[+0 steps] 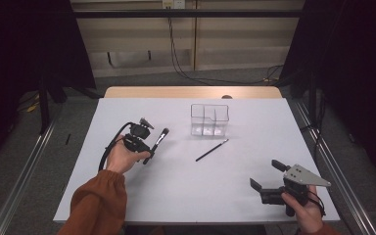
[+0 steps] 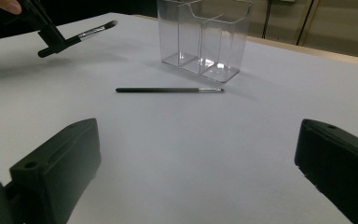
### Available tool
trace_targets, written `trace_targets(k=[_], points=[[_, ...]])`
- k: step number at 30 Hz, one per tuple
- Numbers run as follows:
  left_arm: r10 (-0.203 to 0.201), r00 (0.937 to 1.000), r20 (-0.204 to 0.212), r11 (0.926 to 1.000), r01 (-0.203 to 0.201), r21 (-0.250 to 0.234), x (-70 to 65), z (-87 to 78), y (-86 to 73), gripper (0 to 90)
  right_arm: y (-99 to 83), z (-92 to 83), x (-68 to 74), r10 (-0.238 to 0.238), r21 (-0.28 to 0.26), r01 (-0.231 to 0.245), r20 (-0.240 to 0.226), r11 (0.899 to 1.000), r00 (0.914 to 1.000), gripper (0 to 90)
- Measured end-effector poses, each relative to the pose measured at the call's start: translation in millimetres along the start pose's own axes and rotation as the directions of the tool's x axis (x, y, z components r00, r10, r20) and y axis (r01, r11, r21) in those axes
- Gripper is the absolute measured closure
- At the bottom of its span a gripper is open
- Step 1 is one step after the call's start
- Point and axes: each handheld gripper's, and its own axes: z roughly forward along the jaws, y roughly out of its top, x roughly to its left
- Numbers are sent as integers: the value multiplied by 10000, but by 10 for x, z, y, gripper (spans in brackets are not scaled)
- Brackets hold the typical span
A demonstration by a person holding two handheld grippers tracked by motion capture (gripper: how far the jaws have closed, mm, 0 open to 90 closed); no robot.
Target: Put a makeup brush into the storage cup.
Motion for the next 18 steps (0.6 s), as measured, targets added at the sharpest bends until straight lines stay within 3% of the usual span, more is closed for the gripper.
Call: trace_targets(k=[4, 8, 13, 18], points=[[76, 10000, 48, 9986, -74, -524, -9, -32, -35, 799, -1, -2, 0, -7, 0, 7, 0, 10000, 10000, 0], [110, 9997, 212, 9909, -80, -1342, 15, -76, -96, 799, 0, -2, 3, 3, 1, -3, -3, 10000, 10000, 0], [294, 9993, 217, 9868, -255, -1599, 9, -90, -136, 798, 0, 1, 2, 11, -1, -11, -1, 10000, 10000, 0], [304, 9988, 391, 9725, -205, -2320, 16, -104, -213, 799, -1, 0, 1, 18, 3, -18, 8, 10000, 10000, 0]])
